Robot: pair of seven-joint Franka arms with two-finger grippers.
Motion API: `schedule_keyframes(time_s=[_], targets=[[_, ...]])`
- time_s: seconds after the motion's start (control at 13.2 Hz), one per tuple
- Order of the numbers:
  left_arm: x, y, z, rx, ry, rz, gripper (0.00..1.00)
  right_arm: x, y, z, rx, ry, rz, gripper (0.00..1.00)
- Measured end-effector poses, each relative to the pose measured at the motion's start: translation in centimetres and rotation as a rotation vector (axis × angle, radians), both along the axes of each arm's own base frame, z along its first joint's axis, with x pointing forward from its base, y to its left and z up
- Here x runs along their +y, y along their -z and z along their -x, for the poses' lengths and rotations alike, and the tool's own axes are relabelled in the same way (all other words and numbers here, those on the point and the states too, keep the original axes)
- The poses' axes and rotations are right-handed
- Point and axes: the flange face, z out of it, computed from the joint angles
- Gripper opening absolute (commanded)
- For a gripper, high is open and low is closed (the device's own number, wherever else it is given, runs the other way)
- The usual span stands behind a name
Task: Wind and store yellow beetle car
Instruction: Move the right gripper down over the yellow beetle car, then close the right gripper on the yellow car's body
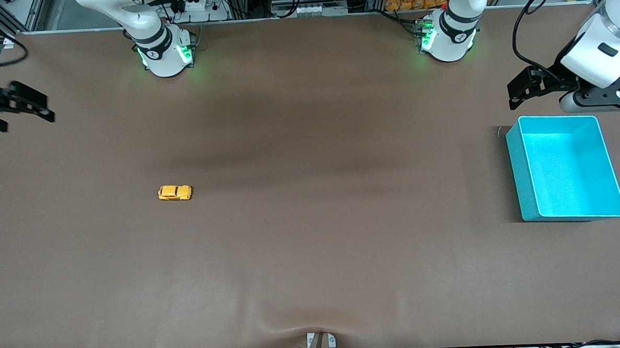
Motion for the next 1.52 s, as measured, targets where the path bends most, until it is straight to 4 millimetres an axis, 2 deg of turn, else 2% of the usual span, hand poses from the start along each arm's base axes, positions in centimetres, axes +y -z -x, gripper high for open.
schedule_keyframes(time_s=[0.3,0.46,0.61,0.84,0.99,1.14,1.29,1.52], targets=[[0.0,-0.1,0.0,-0.004,-0.001,0.001,1.00,4.3,9.6,-1.3,0.020,-0.230,-0.009,1.00],[0.1,-0.1,0.0,-0.004,-0.001,0.001,1.00,7.4,14.2,-0.8,0.011,-0.359,-0.001,1.00],[0.3,0.0,-0.1,-0.003,-0.006,0.001,1.00,9.0,18.9,0.0,-0.014,-0.534,0.042,1.00],[0.6,0.2,-0.2,0.000,-0.012,0.000,1.00,8.9,26.0,1.8,-0.030,-0.826,0.050,1.00],[0.7,0.2,-0.3,0.002,-0.013,0.000,1.00,8.7,29.6,2.0,-0.005,-0.995,0.030,0.98],[0.7,0.4,-0.4,0.005,-0.013,0.000,1.00,8.1,32.3,1.4,-0.009,-1.118,0.019,0.94],[0.7,0.7,-0.5,0.009,-0.013,-0.001,1.00,7.6,34.9,0.7,-0.031,-1.216,0.017,0.83],[0.7,0.7,-0.6,0.007,-0.014,0.000,1.00,7.1,38.0,0.3,-0.048,-1.267,0.022,0.83]])
